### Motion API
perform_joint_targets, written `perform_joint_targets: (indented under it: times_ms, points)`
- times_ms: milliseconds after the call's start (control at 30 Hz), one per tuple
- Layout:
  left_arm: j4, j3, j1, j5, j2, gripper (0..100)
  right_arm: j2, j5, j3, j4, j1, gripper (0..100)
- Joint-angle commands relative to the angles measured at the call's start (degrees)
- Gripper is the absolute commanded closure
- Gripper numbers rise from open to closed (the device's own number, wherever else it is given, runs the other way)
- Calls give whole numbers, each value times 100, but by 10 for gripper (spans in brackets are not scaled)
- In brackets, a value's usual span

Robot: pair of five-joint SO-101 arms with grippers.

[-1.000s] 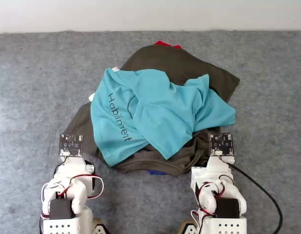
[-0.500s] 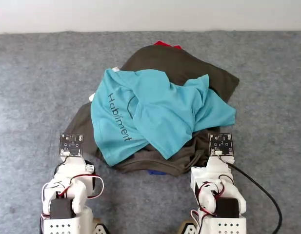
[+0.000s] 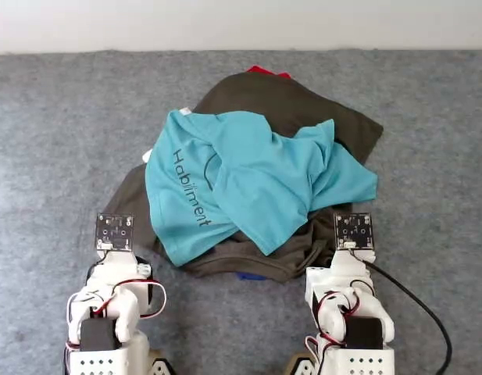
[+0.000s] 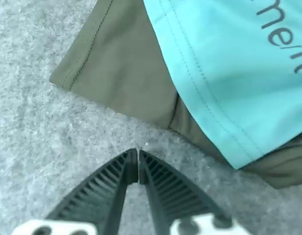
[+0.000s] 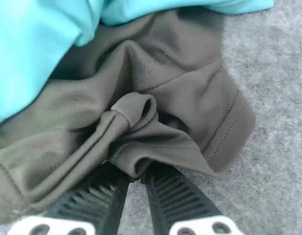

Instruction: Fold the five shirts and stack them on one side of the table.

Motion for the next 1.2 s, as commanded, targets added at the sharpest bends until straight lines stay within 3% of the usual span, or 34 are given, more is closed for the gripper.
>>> perform_joint_targets:
  times_ms: [0, 100, 300, 467, 767, 967, 1167]
  points:
    - [44, -101, -62, -44, -53, 985, -57, -18, 79, -57, -48, 989]
    - [26, -242, -141, -264, -53, 985, -57, -18, 79, -57, -48, 989]
    - [-571, -1007, -299, -1934, -53, 985, -57, -18, 79, -57, -48, 989]
    - [-1011, -1622, -97, -1987, 0, 982, -57, -18, 79, -57, -48, 989]
    - [-334, -2255, 835, -2347, 185, 887, -57, -18, 79, -57, -48, 989]
    - [-273, -3811, 1081, -2646, 2400, 887, -57, -18, 79, -57, -48, 989]
    - [1275, -6149, 1697, -2655, 5371, 868, -57, -18, 79, -57, -48, 989]
